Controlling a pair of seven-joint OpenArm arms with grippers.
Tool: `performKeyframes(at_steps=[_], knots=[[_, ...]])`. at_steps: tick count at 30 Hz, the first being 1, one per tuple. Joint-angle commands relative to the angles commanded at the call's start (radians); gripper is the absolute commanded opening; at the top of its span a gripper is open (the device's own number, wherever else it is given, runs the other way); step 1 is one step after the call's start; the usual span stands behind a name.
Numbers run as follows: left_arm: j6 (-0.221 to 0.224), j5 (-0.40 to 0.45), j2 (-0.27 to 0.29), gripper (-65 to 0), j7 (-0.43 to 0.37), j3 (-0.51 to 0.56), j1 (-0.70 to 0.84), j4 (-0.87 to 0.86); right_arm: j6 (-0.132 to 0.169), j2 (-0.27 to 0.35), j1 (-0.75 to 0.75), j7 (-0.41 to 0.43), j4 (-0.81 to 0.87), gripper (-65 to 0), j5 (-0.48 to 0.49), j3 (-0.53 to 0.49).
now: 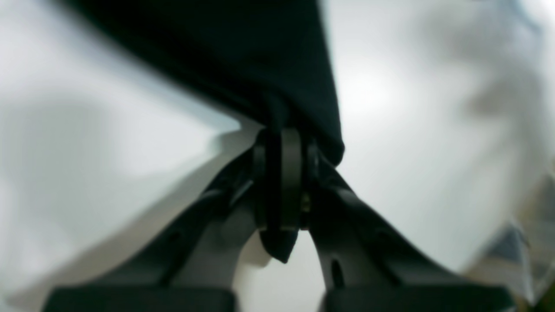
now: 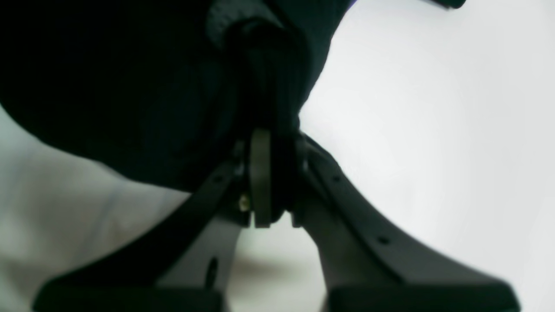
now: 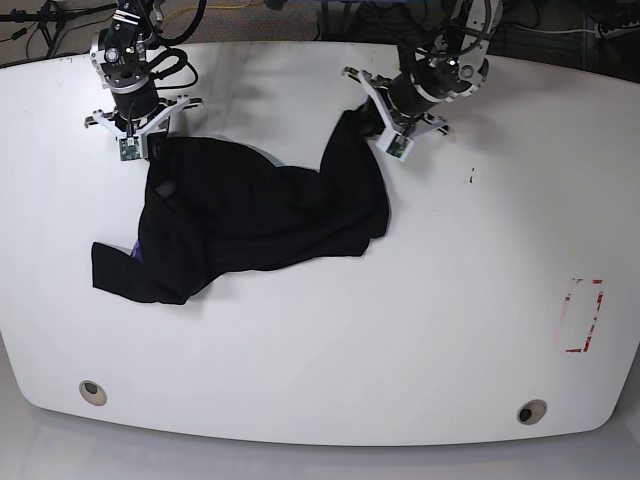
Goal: Fold the T-shirt properly
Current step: 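Lift the shirt with both grippers, spreading them apart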
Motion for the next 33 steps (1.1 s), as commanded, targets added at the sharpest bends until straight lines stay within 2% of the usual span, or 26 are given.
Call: performKeyframes(at_steps=[3, 8, 12, 21, 28, 33], knots=[[-0.011, 0.000, -0.015, -65.0, 0.000, -0.055, 0.005, 0.021, 0.000, 0.000, 0.029, -0.002, -0.035, -65.0, 0.000, 0.000], [-0.098, 0.000, -0.028, -65.0, 0.002, -0.155, 0.005, 0.055, 0.000, 0.000, 0.083, -0.005, -0.089, -65.0, -0.002, 0.000], [-0.138, 0.000, -0.028, -65.0, 0.002, -0.253, 0.005, 0.081, 0.000, 0.000, 0.106, -0.006, -0.087, -65.0, -0.002, -0.002], [-0.242, 0.000, -0.025, -65.0, 0.002, -0.473, -0.003, 0.094, 0.000, 0.000, 0.192, -0.051, -0.086, -65.0, 0.000, -0.080], [-0.252, -0.002, -0.023, -65.0, 0.003, -0.554, -0.040, 0.129, 0.000, -0.048, 0.290, -0.052, -0.087, -65.0, -0.003, -0.083], [-0.252, 0.000, -0.026, -65.0, 0.003, -0.588, -0.095, 0.138, 0.000, -0.055, 0.358, -0.055, -0.087, -65.0, -0.005, -0.087]])
